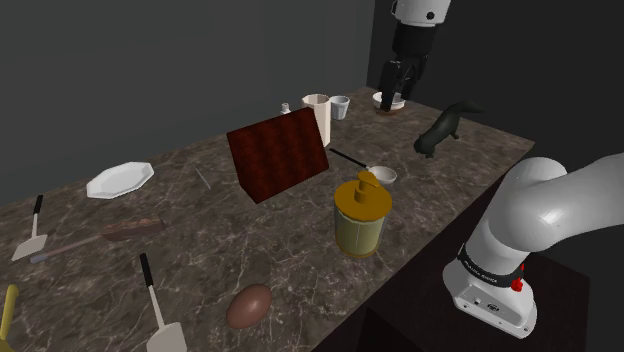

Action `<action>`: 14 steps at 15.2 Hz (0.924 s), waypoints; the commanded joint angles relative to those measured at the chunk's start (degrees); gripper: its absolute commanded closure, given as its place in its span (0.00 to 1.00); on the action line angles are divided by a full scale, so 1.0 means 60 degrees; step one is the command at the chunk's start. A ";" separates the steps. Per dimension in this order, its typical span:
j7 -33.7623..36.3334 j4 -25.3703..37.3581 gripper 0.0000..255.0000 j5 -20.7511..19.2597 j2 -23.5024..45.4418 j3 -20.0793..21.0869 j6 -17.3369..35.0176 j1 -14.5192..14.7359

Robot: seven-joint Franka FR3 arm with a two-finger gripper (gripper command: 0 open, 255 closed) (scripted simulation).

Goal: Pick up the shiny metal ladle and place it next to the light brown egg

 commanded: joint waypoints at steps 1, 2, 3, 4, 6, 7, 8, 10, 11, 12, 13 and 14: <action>0.0000 0.0000 0.00 0.0000 0.0000 0.0000 0.0000 0.0000; -0.0039 -0.0245 0.00 -0.0020 0.0068 -0.0061 0.0329 -0.0043; -0.0079 -0.0478 0.00 -0.0038 0.0149 -0.0122 0.0660 -0.0087; -0.0118 -0.0700 0.00 -0.0055 0.0245 -0.0184 0.0994 -0.0131; -0.0199 -0.1109 0.00 -0.0086 0.0481 -0.0308 0.1670 -0.0221; -0.0240 -0.1295 0.00 -0.0099 0.0621 -0.0370 0.2013 -0.0265; -0.0282 -0.1469 0.00 -0.0109 0.0777 -0.0432 0.2358 -0.0310; -0.0367 -0.1780 0.00 -0.0126 0.1133 -0.0562 0.3056 -0.0394; -0.0411 -0.1916 0.00 -0.0131 0.1333 -0.0628 0.3408 -0.0434; -0.0458 -0.2039 0.00 -0.0132 0.1549 -0.0692 0.3762 -0.0476; -0.0506 -0.2148 0.00 -0.0130 0.1780 -0.0758 0.4117 -0.0514; -0.0556 -0.2244 0.00 -0.0123 0.2025 -0.0825 0.4472 -0.0551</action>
